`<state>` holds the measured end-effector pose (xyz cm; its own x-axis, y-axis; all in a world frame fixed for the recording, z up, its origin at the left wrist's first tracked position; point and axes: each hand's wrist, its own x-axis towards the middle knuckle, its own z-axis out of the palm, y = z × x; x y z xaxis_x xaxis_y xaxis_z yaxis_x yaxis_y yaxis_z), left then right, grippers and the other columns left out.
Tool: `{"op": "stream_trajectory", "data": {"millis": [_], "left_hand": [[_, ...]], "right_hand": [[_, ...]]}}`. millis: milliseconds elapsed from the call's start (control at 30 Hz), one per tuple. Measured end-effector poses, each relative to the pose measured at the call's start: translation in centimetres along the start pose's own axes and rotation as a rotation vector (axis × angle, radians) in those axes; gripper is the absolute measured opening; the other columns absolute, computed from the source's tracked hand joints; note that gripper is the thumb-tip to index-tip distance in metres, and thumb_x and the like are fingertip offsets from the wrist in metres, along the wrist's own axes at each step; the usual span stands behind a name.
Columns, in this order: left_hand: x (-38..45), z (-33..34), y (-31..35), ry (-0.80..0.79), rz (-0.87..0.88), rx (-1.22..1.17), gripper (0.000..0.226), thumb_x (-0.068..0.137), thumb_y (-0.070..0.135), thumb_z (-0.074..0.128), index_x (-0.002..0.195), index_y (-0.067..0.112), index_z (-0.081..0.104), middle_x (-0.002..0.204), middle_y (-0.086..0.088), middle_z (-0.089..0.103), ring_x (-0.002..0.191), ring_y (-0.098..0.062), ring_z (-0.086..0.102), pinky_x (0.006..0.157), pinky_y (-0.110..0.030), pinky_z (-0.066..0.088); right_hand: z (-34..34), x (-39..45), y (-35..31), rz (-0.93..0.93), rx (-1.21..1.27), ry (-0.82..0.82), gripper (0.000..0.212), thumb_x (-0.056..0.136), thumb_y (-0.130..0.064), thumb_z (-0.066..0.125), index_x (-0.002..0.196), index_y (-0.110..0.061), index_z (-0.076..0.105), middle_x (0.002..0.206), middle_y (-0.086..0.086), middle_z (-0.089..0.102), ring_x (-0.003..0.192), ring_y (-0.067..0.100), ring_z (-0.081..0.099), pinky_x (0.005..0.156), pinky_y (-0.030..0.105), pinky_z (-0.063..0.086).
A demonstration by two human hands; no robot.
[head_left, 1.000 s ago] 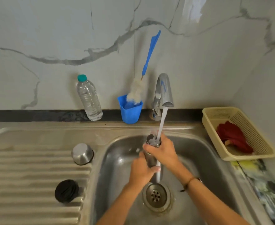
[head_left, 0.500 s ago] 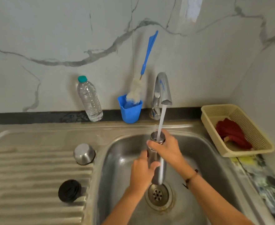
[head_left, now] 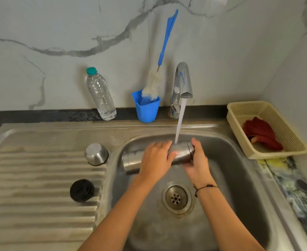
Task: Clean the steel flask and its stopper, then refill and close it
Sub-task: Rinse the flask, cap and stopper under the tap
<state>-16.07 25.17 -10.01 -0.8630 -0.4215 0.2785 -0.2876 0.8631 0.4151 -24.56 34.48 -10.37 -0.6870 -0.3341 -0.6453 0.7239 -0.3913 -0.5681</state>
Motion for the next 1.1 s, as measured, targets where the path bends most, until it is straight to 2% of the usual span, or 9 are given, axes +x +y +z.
{"op": "stream_trajectory", "data": {"millis": [167,400,567,667,733,800,933,1033,1100], "left_hand": [[2.2,-0.3,1.9,-0.068,0.291,0.383,0.037,0.091,0.041,0.055,0.094,0.007,0.070,0.089,-0.010,0.072,0.084,-0.028,0.066,0.085,-0.038,0.042],[3.4,1.2,2.8,0.041,0.353,0.554,0.036,0.084,0.046,0.064,0.074,0.012,0.072,0.069,-0.003,0.070,0.071,-0.024,0.066,0.100,-0.046,0.029],[3.3,1.6,4.1,0.034,0.254,0.532,0.056,0.091,0.052,0.032,0.090,0.014,0.074,0.105,-0.011,0.070,0.111,-0.030,0.060,0.111,-0.062,0.016],[3.1,1.8,4.7,0.191,0.006,0.343,0.062,0.083,0.058,0.041,0.119,0.014,0.063,0.146,-0.025,0.038,0.140,-0.039,0.026,0.107,-0.070,0.006],[3.2,1.6,5.6,0.243,-0.281,0.017,0.080,0.080,0.055,0.056,0.147,0.018,0.031,0.157,-0.025,-0.001,0.145,-0.039,-0.003,0.107,-0.069,0.003],[3.6,0.7,6.4,0.292,-0.563,-0.390,0.095,0.081,0.041,0.067,0.152,0.023,0.008,0.157,-0.018,-0.017,0.145,-0.038,-0.004,0.112,-0.059,0.016],[4.8,-0.8,6.0,0.297,-0.686,-0.753,0.097,0.079,0.022,0.070,0.152,0.022,0.006,0.156,-0.010,0.010,0.137,-0.029,0.031,0.104,-0.036,0.034],[5.3,-1.4,6.1,0.152,-0.620,-0.870,0.098,0.073,0.024,0.072,0.151,0.028,0.014,0.151,-0.004,0.028,0.130,-0.022,0.041,0.109,-0.038,0.035],[5.3,-1.6,6.8,0.095,-0.557,-0.871,0.098,0.063,0.037,0.071,0.148,0.032,0.022,0.145,-0.004,0.036,0.127,-0.022,0.046,0.105,-0.046,0.041]], "right_hand": [[-2.1,0.5,1.0,0.230,0.264,-0.005,0.054,0.082,-0.042,0.062,0.123,-0.008,0.053,0.113,0.016,0.062,0.102,0.028,0.061,0.096,0.045,0.046],[-3.8,-0.3,-0.3,0.267,0.382,0.035,0.052,0.084,-0.043,0.062,0.113,-0.002,0.051,0.110,0.022,0.058,0.106,0.034,0.058,0.096,0.051,0.045],[-5.1,-0.7,-0.3,0.220,0.411,-0.011,0.054,0.087,-0.041,0.059,0.120,0.001,0.050,0.113,0.025,0.059,0.102,0.037,0.060,0.090,0.051,0.049],[-6.0,-1.6,-0.2,0.140,0.355,-0.122,0.053,0.090,-0.039,0.054,0.124,0.001,0.049,0.119,0.025,0.059,0.109,0.035,0.059,0.091,0.047,0.050],[-6.8,-2.5,-0.3,0.083,0.311,-0.196,0.045,0.092,-0.035,0.053,0.120,0.000,0.051,0.115,0.023,0.063,0.107,0.033,0.061,0.082,0.043,0.056],[-7.7,-3.2,-0.7,0.041,0.263,-0.276,0.032,0.089,-0.027,0.057,0.108,-0.001,0.057,0.104,0.019,0.068,0.100,0.028,0.065,0.080,0.041,0.057],[-8.5,-3.8,-2.3,0.011,-0.056,-0.452,0.063,0.038,-0.020,0.088,0.094,-0.010,0.060,0.093,0.012,0.063,0.082,0.025,0.063,0.066,0.035,0.056],[-7.1,-3.7,-4.1,0.039,-0.380,-0.585,0.085,0.051,-0.052,0.083,0.124,-0.022,0.050,0.119,0.013,0.060,0.101,0.032,0.061,0.080,0.047,0.054],[-5.0,-4.1,-4.9,0.056,-0.476,-0.616,0.072,0.071,-0.064,0.061,0.129,-0.026,0.047,0.122,0.015,0.061,0.110,0.033,0.060,0.092,0.051,0.049]]}}
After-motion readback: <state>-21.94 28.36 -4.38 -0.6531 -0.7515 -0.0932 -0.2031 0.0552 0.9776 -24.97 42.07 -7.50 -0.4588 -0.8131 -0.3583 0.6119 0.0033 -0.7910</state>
